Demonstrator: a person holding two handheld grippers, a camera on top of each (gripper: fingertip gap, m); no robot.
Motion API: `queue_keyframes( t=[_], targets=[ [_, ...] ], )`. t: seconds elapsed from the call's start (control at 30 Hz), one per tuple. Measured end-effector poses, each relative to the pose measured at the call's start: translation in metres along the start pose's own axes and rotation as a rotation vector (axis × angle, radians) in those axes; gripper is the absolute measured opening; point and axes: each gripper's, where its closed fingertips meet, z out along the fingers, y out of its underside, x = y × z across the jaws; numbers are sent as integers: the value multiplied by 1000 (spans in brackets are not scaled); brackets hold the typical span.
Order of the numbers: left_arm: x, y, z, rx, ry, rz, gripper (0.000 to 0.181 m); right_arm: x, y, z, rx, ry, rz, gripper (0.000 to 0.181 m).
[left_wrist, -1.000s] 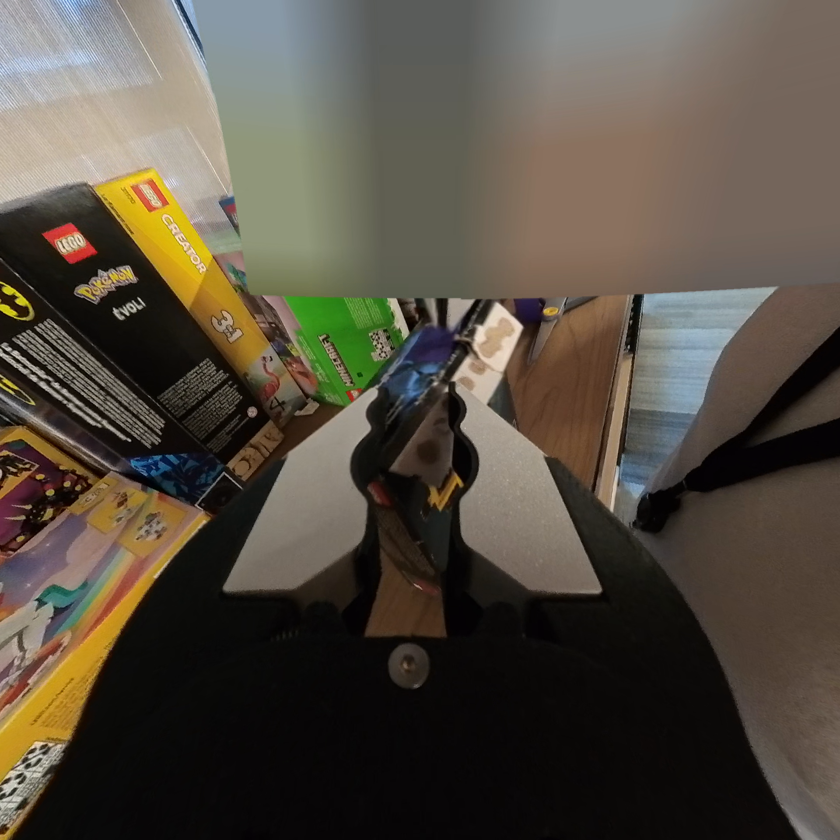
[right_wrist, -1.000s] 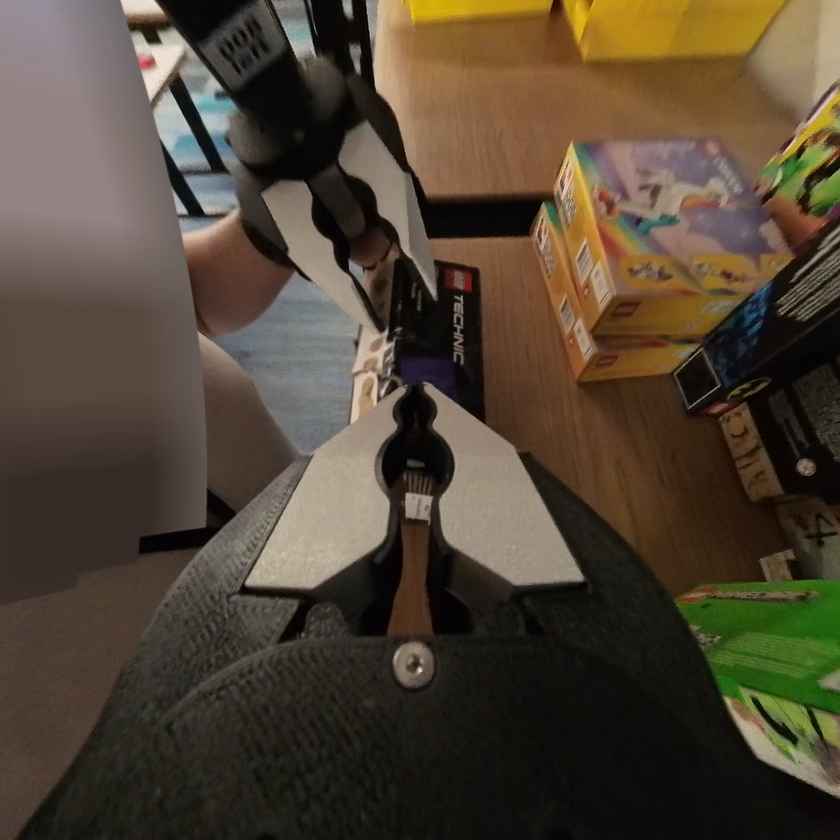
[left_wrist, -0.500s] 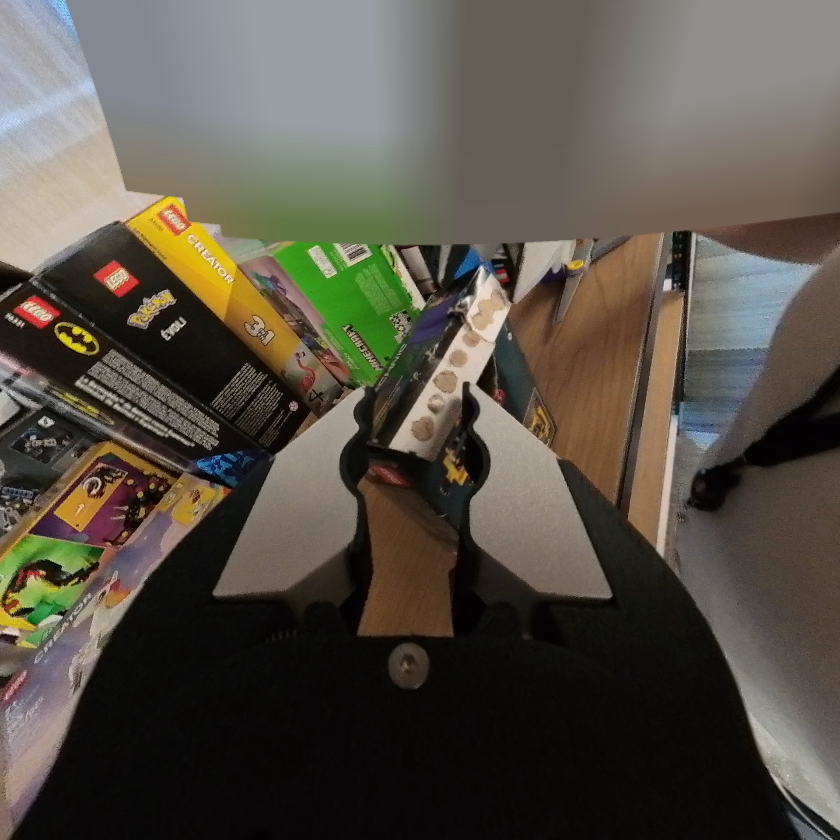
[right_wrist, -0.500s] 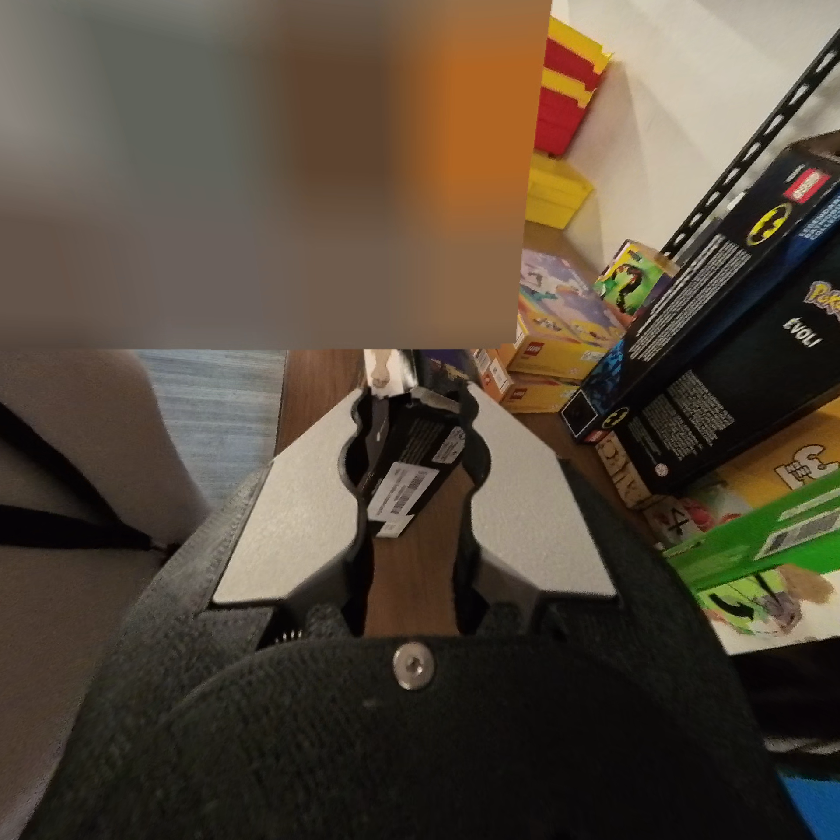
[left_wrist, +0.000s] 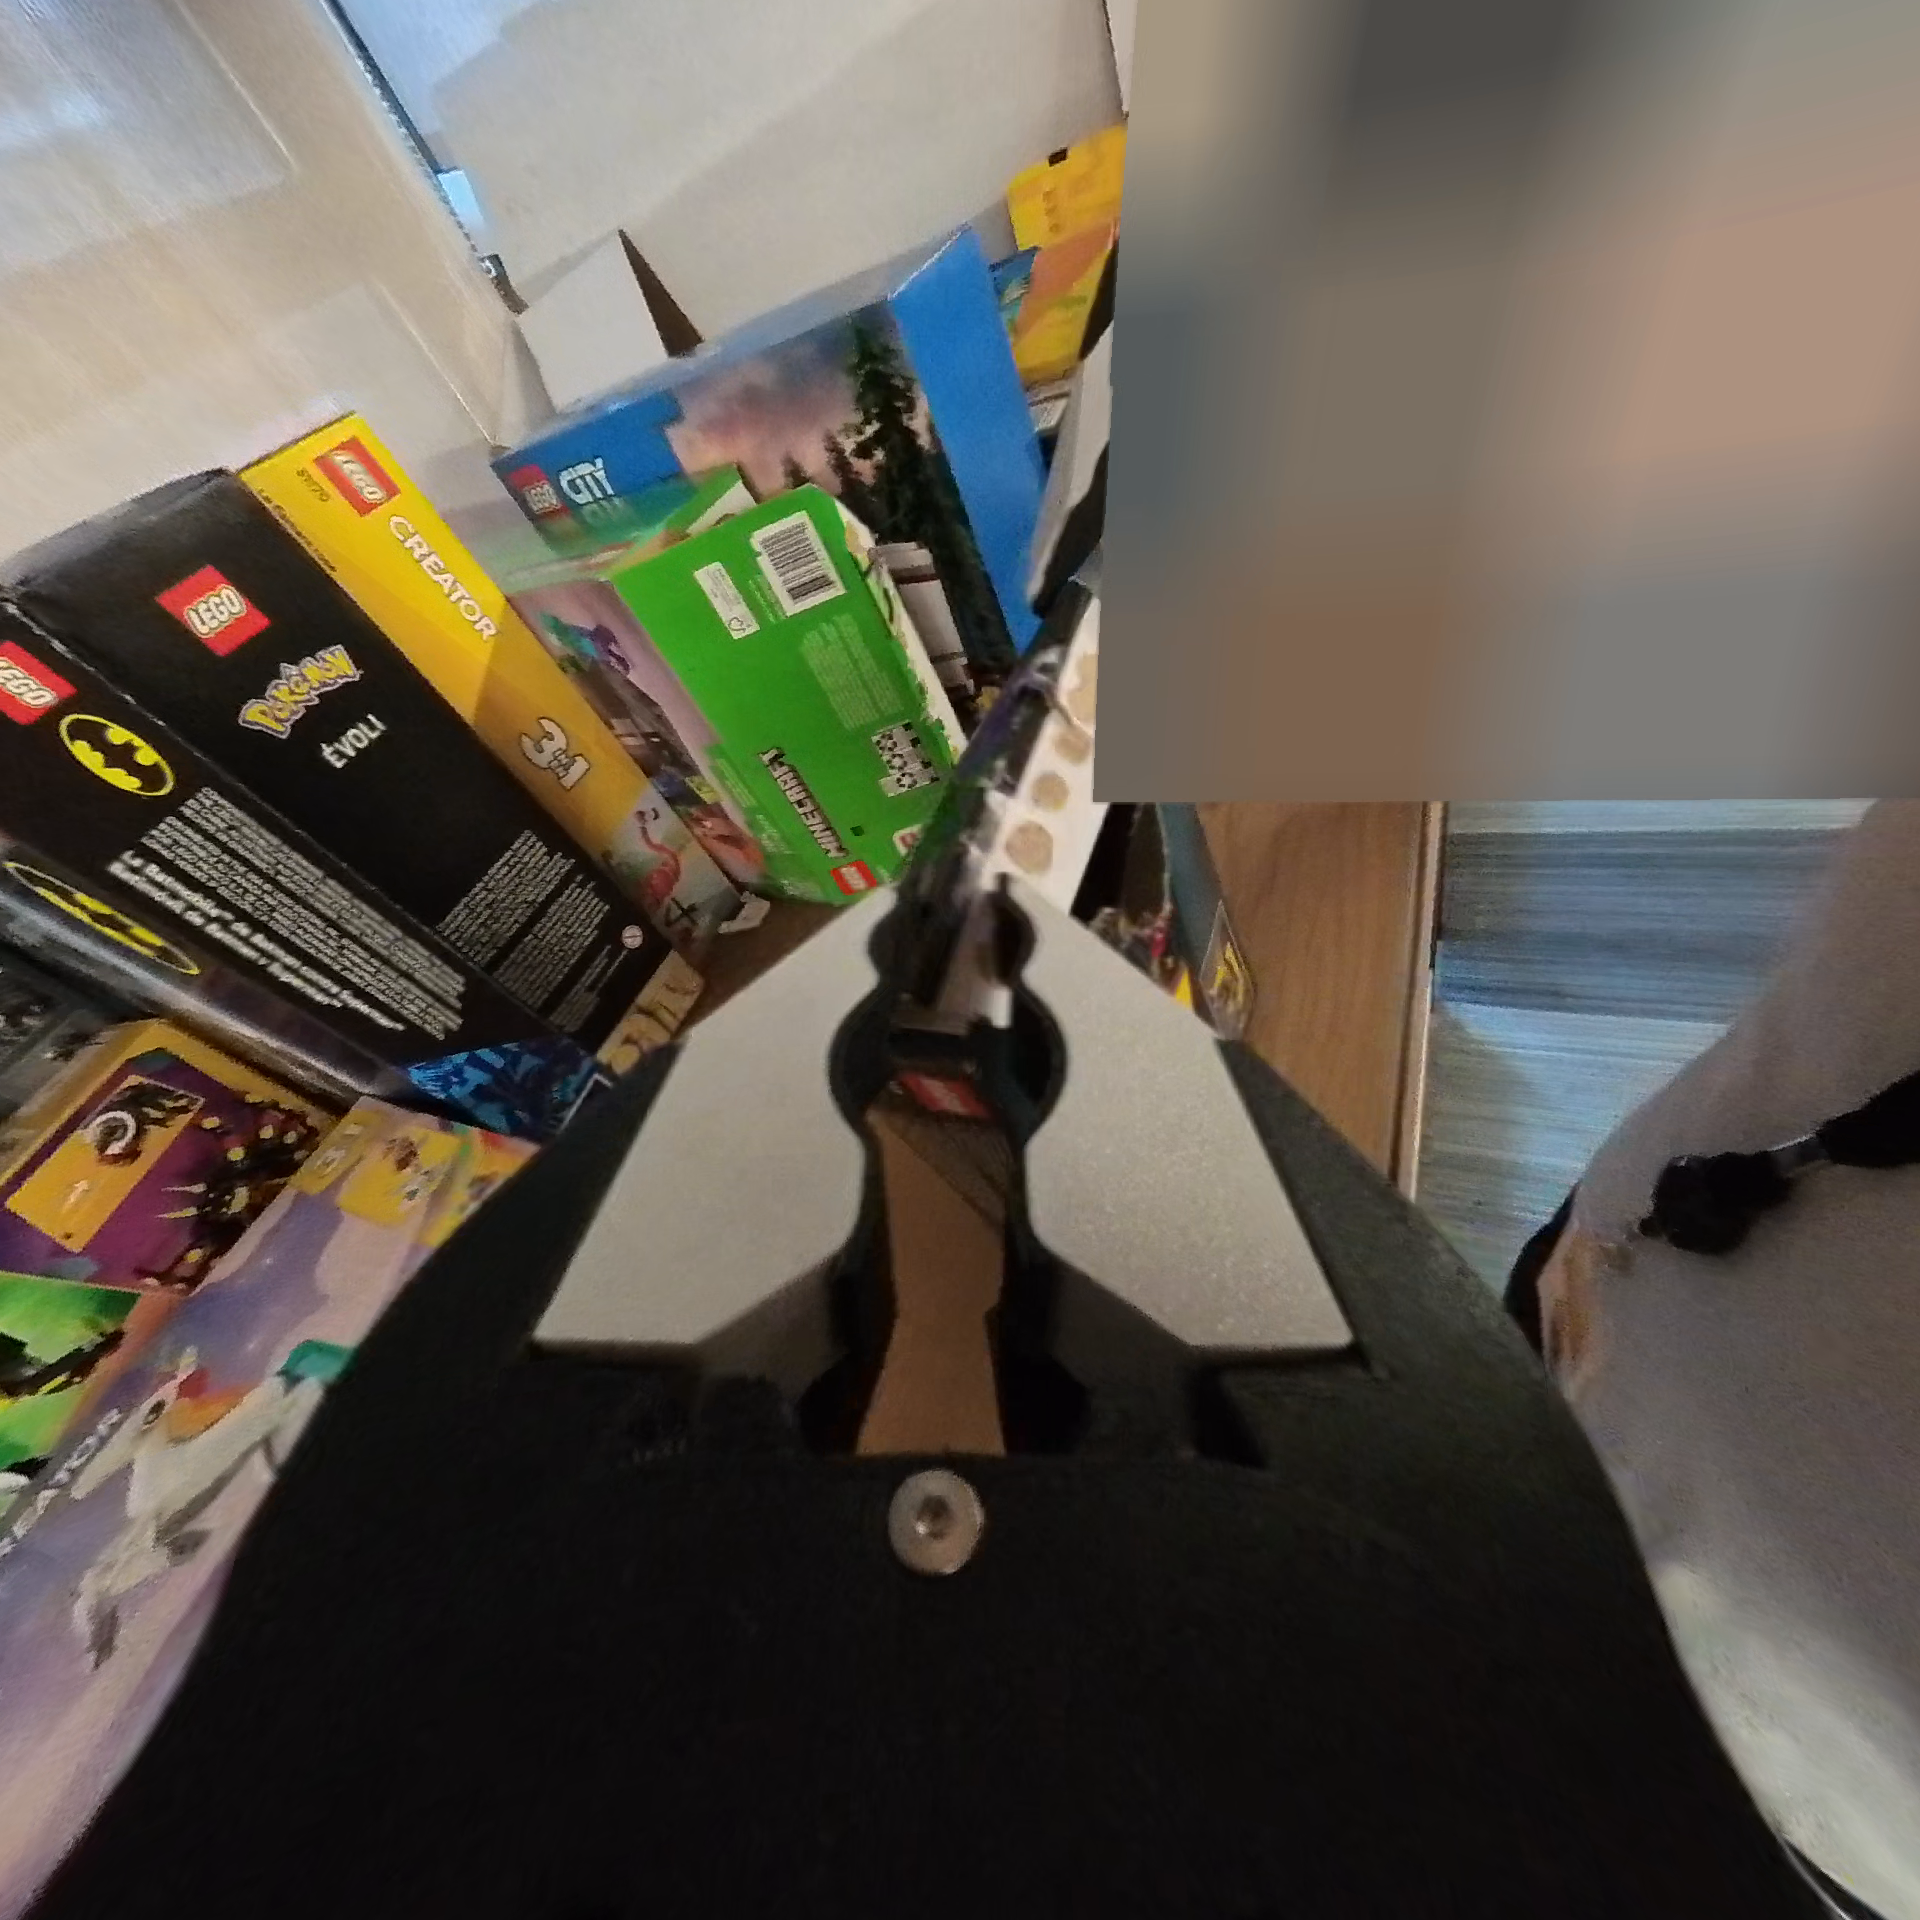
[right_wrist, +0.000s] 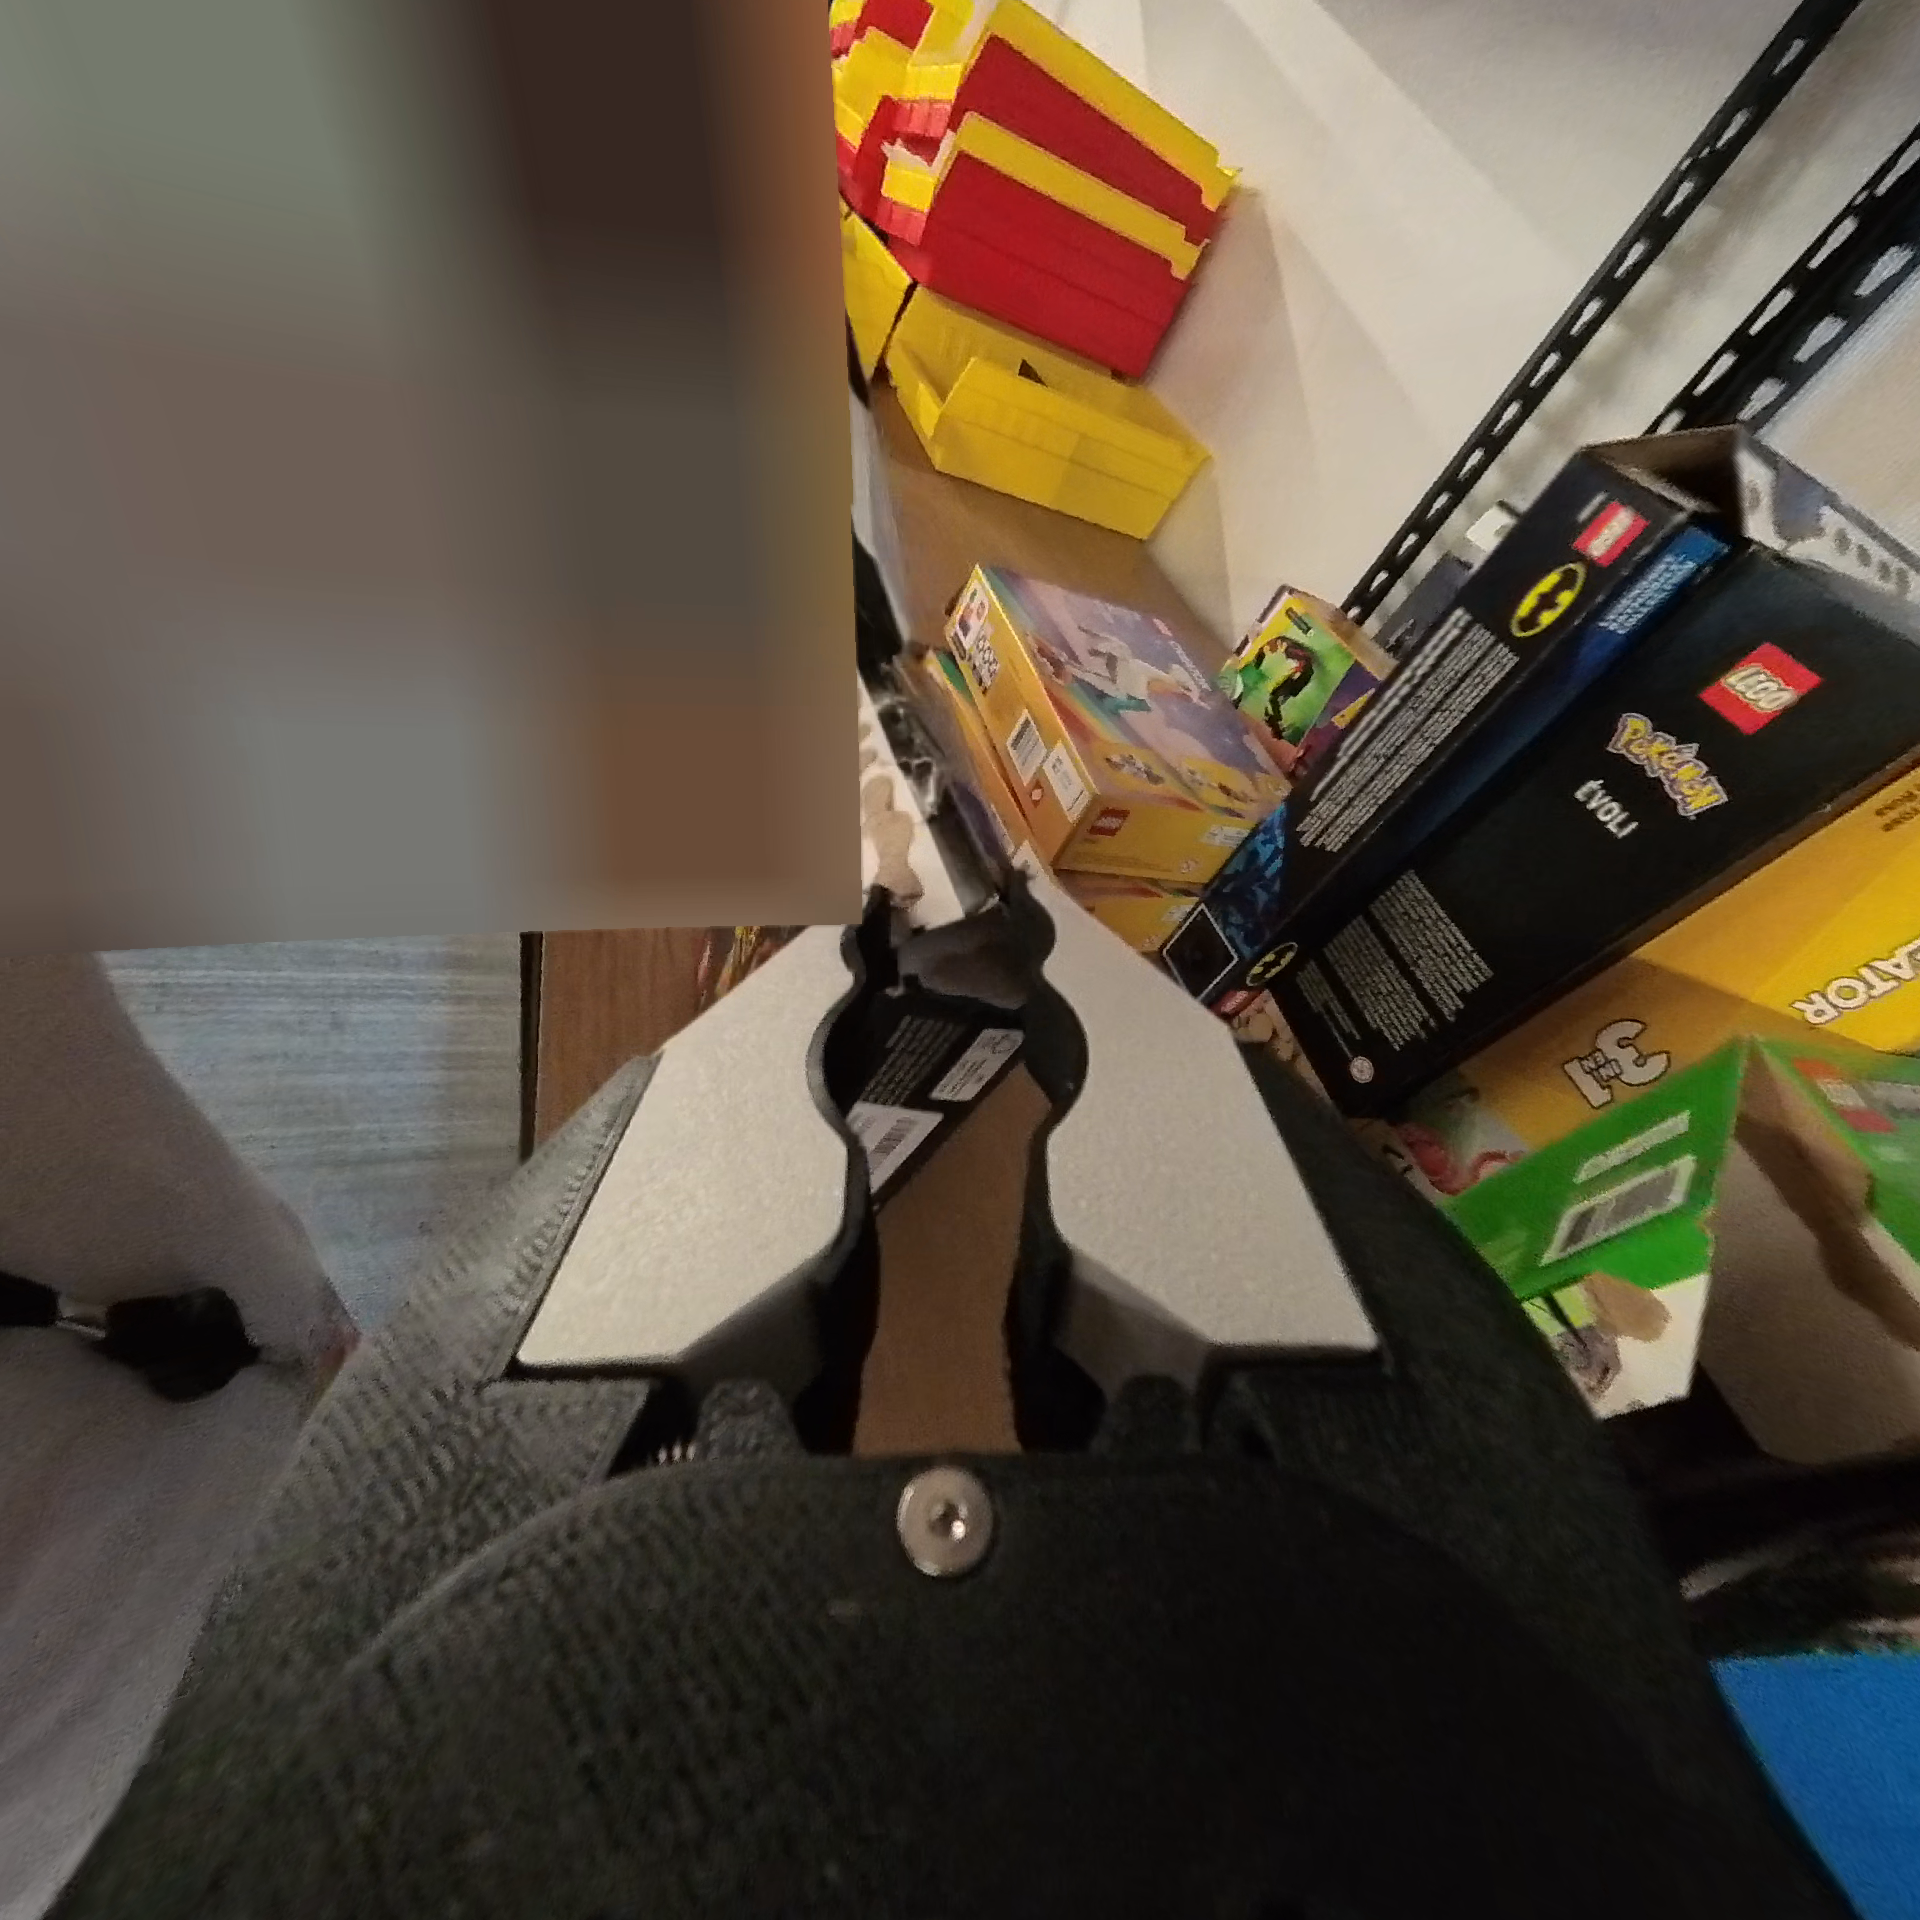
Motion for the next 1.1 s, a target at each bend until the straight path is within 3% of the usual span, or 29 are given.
queue_keyframes(
  t=[0.1, 0.23, 0.33, 0.6, 0.7, 0.8, 0.87, 0.93, 1.0, 1.07, 1.1],
  targets=[
    [-3, 1, 0, 7, 21, -4, 0, -6, 9, 4, -83, -4, -53, 12],
    [0, 0, 0, 14, 55, -14, 22, -6, 10, 5, -149, 52, -133, 12],
    [-3, 3, 2, -23, 33, -9, 27, -5, 11, 5, -180, 75, -170, 12],
    [-3, 12, 7, -84, 4, 9, 22, 3, 14, 6, -186, 68, -132, 12],
    [-5, 11, 9, -87, -6, 10, 18, -1, 10, 6, -151, -9, -84, 16],
    [-4, 13, 10, -105, -21, 58, 17, -4, -10, 11, -73, -123, 24, 35],
    [-2, 12, 10, -109, -19, 75, 17, 1, -18, 23, -95, -192, 120, 50],
    [-1, 11, 11, -115, -18, 87, 17, 4, -13, 40, -193, -240, 130, 52],
    [-1, 12, 11, -120, -26, 110, 16, 8, 2, 54, -343, -259, 51, 52],
    [-2, 13, 11, -123, -37, 122, 15, -12, 1, 54, -394, -398, 41, 21],
    [-1, 12, 10, -115, -33, 118, 15, -13, 2, 55, -409, -397, 29, 19]
  ],
)
